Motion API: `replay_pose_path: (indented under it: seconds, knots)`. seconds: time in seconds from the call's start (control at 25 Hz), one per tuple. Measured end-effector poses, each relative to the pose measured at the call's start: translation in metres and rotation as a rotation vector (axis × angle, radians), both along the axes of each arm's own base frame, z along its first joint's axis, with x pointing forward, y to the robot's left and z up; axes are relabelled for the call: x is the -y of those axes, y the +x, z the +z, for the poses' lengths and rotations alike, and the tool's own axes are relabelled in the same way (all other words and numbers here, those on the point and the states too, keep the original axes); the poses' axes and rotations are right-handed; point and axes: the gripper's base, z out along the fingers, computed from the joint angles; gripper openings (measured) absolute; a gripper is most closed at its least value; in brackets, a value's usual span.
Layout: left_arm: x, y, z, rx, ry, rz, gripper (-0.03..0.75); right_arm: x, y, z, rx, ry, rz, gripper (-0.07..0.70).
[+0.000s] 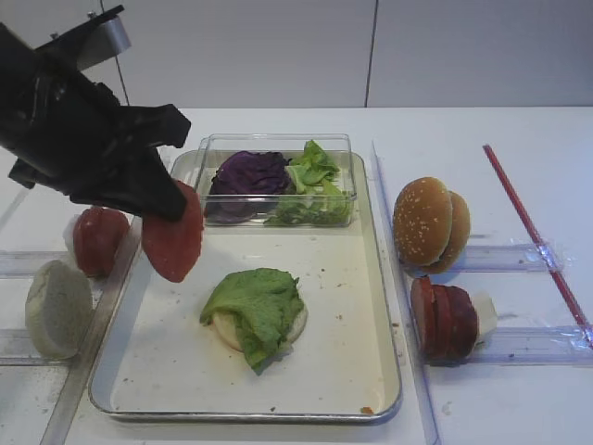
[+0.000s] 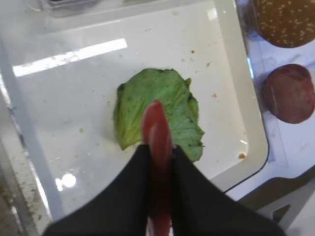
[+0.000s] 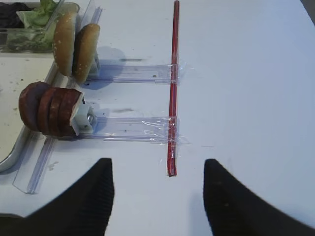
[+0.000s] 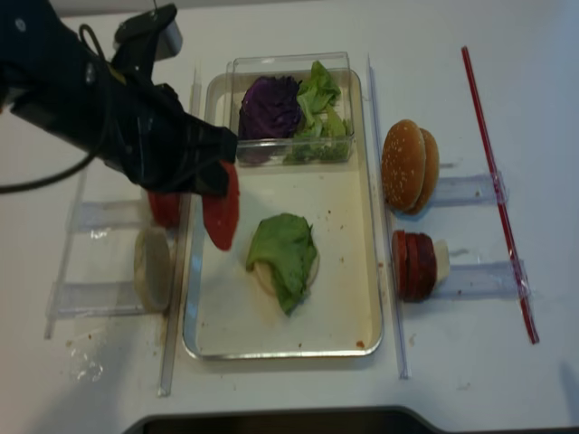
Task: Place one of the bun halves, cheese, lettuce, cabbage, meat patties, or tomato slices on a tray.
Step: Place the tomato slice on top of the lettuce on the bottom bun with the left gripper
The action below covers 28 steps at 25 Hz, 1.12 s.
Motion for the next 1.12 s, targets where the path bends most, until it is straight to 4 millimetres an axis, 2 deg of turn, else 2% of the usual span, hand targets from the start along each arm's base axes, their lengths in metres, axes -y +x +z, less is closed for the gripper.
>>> replay_pose_path:
  seconds: [0.28, 0.64, 0.92, 1.12]
  knots:
    - [0.010, -0.005, -0.015, -0.004, -0.144, -0.016, 0.051, 0.000, 0.000, 0.000, 0.000, -0.001, -0.001, 0.426]
    - [0.015, -0.007, -0.019, -0.008, -0.228, -0.032, 0.051, 0.000, 0.000, 0.000, 0.000, 0.002, -0.003, 0.426]
    - [0.029, 0.004, -0.044, -0.123, -0.319, -0.107, 0.051, 0.000, 0.000, 0.000, 0.000, 0.002, -0.003, 0.426]
    - [0.033, 0.010, -0.054, -0.152, -0.344, -0.108, 0.051, 0.000, 0.000, 0.000, 0.000, 0.002, -0.003, 0.426]
